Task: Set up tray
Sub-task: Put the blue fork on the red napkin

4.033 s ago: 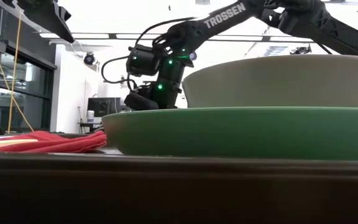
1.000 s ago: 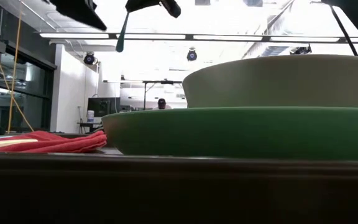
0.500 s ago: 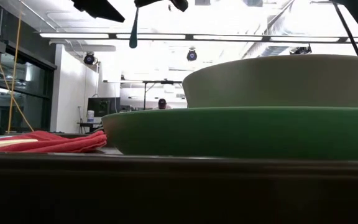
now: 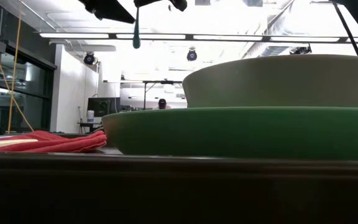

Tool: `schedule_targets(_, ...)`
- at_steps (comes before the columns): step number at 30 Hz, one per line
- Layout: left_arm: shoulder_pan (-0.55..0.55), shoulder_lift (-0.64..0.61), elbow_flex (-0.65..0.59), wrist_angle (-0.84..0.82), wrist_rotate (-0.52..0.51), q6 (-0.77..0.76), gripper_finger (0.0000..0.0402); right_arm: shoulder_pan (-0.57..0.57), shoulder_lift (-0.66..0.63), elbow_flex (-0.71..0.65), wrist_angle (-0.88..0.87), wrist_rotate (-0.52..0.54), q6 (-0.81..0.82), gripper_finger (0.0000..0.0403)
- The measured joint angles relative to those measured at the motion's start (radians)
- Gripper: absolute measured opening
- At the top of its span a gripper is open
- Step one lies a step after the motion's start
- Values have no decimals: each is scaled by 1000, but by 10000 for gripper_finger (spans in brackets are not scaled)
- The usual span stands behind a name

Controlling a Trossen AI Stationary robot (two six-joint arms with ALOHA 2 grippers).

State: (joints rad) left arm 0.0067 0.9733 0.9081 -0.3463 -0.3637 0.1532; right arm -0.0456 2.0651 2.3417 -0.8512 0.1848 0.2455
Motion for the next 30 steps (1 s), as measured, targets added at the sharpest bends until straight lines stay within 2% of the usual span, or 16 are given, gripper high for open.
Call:
schedule_targets(11,0,18,-1,41,40,-2,31,1,0,0,-3,-23,-12,0)
schedule_targets(14,0,18,-1,49,8,2,31,1,0,0,-4,-21,-19,0)
schedule_targets(18,0,18,-1,23,-8,81,31,1,0,0,-5,-17,-22,0)
schedule_targets(30,0,18,-1,0,-31,88,39,1,0,0,-6,-15,-30,0)
